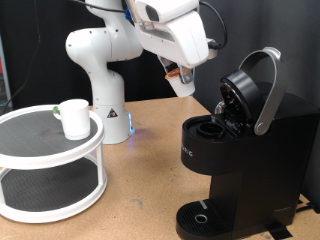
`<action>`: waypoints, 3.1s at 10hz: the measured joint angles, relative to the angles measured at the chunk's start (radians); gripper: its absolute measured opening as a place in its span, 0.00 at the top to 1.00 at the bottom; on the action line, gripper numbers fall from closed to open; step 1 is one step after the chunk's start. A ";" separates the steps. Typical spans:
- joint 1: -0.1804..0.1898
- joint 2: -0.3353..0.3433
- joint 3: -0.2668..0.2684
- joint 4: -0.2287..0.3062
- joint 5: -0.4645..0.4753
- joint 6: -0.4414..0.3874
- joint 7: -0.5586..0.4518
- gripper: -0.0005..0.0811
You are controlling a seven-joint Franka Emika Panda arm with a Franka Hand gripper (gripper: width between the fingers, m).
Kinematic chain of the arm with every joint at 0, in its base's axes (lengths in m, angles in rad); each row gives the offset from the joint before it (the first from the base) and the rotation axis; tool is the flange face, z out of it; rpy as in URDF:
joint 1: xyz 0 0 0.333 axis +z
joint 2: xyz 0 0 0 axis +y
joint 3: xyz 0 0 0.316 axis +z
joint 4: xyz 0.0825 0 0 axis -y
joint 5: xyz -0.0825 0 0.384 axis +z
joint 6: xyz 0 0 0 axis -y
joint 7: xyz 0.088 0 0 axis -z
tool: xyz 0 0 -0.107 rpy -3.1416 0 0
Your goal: Make a cup of coffee with the keurig machine
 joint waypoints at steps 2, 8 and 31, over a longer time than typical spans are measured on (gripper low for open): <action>0.000 -0.004 0.000 -0.010 0.002 0.001 -0.023 0.44; 0.017 -0.016 0.074 -0.104 0.003 0.128 -0.002 0.44; 0.010 0.050 0.165 -0.201 -0.036 0.308 0.108 0.44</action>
